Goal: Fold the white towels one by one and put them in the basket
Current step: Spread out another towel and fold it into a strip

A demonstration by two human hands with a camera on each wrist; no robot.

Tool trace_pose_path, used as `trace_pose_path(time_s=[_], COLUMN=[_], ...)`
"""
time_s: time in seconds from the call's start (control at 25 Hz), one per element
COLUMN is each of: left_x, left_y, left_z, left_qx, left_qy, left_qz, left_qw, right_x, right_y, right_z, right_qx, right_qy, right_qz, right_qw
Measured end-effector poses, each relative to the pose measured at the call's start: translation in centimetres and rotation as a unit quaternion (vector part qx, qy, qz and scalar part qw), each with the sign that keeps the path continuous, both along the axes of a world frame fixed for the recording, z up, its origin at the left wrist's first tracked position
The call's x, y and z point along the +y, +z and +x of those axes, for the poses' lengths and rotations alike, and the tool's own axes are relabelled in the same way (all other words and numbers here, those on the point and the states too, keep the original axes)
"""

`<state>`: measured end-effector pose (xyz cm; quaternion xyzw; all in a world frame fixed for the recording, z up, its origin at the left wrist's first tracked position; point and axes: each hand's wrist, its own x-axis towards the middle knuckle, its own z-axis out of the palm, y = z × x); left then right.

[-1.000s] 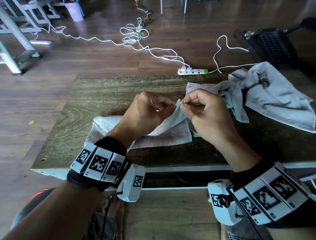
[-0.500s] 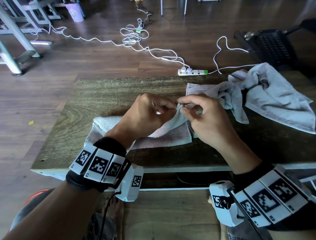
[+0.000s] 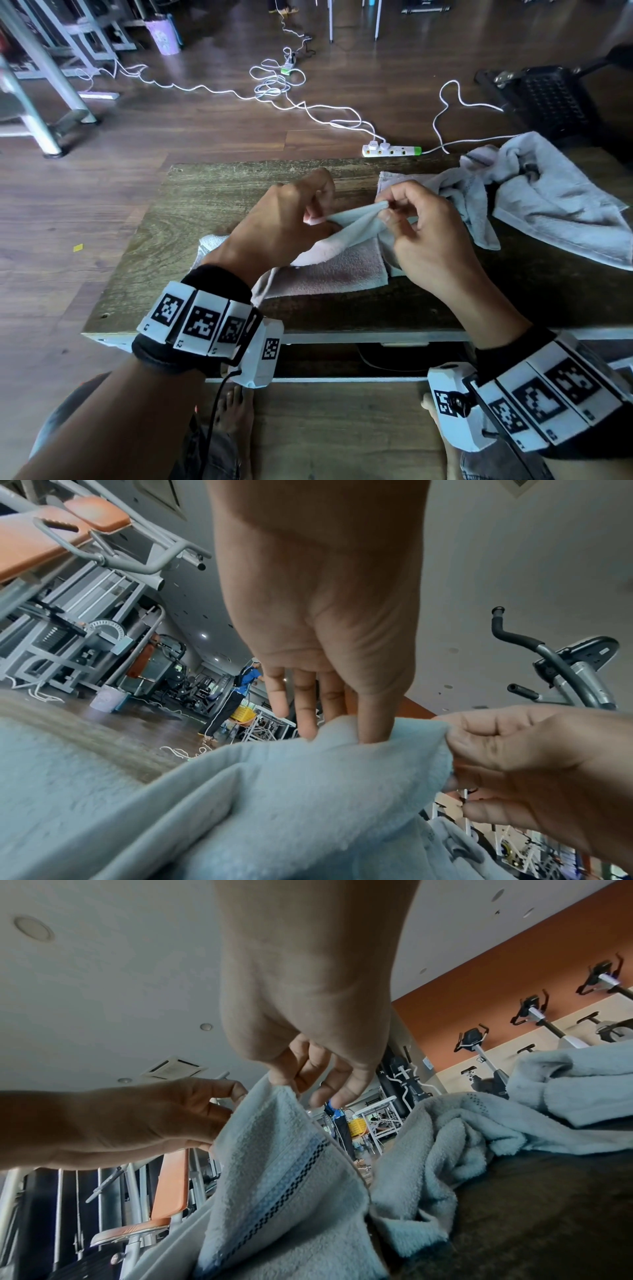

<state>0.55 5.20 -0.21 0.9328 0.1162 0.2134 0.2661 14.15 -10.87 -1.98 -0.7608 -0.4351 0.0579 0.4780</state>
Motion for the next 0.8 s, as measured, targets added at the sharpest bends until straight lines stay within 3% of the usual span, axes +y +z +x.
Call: trace_pose_path(time_s=[0.2, 0.36, 0.52, 0.6, 0.8], left_x=[-0.6, -1.4, -2.2, -2.6, -1.4], left_y=[0.6, 0.2, -0.2, -0.8, -2.1], left_z=[-1.2, -2.1, -3.1, -3.6, -5.4], left_qx=[-0.038, -0.021, -0.03, 0.002, 0.11], left_qy=[-0.032, -0.016, -0.004, 0.001, 0.137], left_qz=[0.036, 0.076, 0.068, 0.063, 0.179], left_qw=[0.998, 0.997, 0.997, 0.998, 0.968], right_x=[-0.6, -0.5, -0.4, -0.4, -0.6], right_y=[0.3, 0.6, 1.1, 1.3, 1.2], right_z=[-0.1, -0.7, -1.0, -0.7, 0.0], right_qx=[0.039, 0.048, 0.059, 0.063, 0.039], right_qy=[-0.016, -0.013, -0.014, -0.025, -0.027], right_qz=[0.006, 0.017, 0.034, 0.044, 0.041], right_qw=[0.999, 0.999, 0.998, 0.997, 0.998])
